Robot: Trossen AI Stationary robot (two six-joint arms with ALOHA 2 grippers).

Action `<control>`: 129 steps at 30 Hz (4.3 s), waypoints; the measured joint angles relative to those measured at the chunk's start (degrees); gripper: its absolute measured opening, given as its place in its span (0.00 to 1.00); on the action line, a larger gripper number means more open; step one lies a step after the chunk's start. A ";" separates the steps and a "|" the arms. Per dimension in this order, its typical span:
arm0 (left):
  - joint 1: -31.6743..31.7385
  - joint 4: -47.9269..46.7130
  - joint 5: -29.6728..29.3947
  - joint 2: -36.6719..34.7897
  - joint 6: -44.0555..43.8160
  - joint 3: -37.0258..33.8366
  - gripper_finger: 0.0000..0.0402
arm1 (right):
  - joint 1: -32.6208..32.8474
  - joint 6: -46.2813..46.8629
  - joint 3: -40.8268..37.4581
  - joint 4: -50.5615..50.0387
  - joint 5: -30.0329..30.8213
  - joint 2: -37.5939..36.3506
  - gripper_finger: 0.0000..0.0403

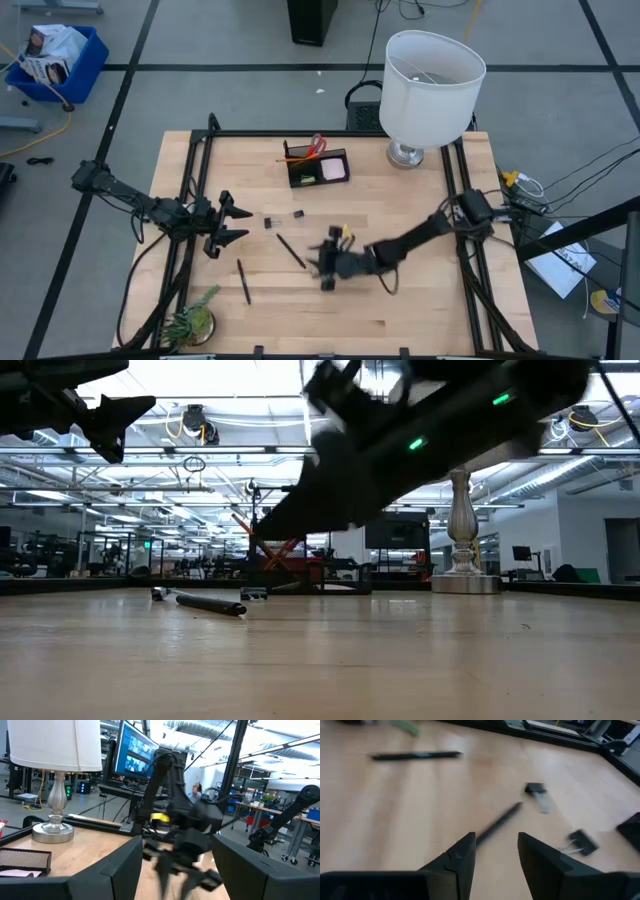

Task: Pick and place office supplies into organizer
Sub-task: Put the black pen into the black desk organizer

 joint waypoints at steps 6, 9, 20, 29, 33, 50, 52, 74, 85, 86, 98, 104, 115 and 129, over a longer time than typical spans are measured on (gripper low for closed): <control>0.00 0.00 -0.02 0.00 -0.02 0.00 0.61 | 5.27 4.76 0.00 2.49 6.68 0.19 0.35; 0.00 0.00 -0.01 0.00 -0.02 0.00 0.61 | 5.20 8.58 0.00 5.19 5.59 1.73 0.35; 0.00 0.00 -0.01 0.01 -0.01 0.00 0.61 | 3.53 14.16 5.27 4.28 1.59 8.81 0.51; 0.00 0.00 0.00 0.00 0.00 0.00 0.61 | 2.81 16.58 9.13 -0.24 3.32 14.17 0.53; 0.00 0.02 0.00 0.00 0.00 0.00 0.61 | 1.93 17.65 9.11 -0.31 3.33 14.35 0.50; 0.00 0.00 -0.01 0.02 -0.01 0.00 0.61 | -1.61 18.87 9.14 -7.91 0.88 14.19 0.21; 0.00 0.00 -0.01 0.00 -0.02 0.00 0.61 | -1.63 18.65 9.11 -8.21 -0.33 14.20 0.15; 0.00 -0.01 -0.01 0.02 -0.01 0.00 0.61 | -1.10 2.29 8.74 -14.42 -6.93 6.96 0.07; 0.00 2.86 0.02 0.00 -11.32 0.00 0.61 | -1.23 -2.72 8.76 -22.47 -6.32 3.07 0.07; 0.00 3.98 0.00 0.00 -12.53 0.00 0.61 | -1.23 -3.46 8.76 -22.50 -6.54 2.86 0.07; 0.00 -5.07 -0.41 1.50 -33.45 0.04 0.61 | -1.89 -10.77 8.90 -23.06 -9.42 1.77 0.07; 0.00 -9.99 0.44 8.02 -45.41 0.02 0.61 | -2.61 -14.74 8.92 -22.82 -13.49 1.77 0.08; 0.01 -9.29 6.00 24.33 -52.22 5.25 0.61 | -3.20 -18.85 8.98 -19.17 -16.28 -1.67 0.08; 2.30 -16.37 15.88 48.75 -49.33 25.05 0.61 | -3.18 -24.73 8.98 -21.07 -16.19 -4.76 0.07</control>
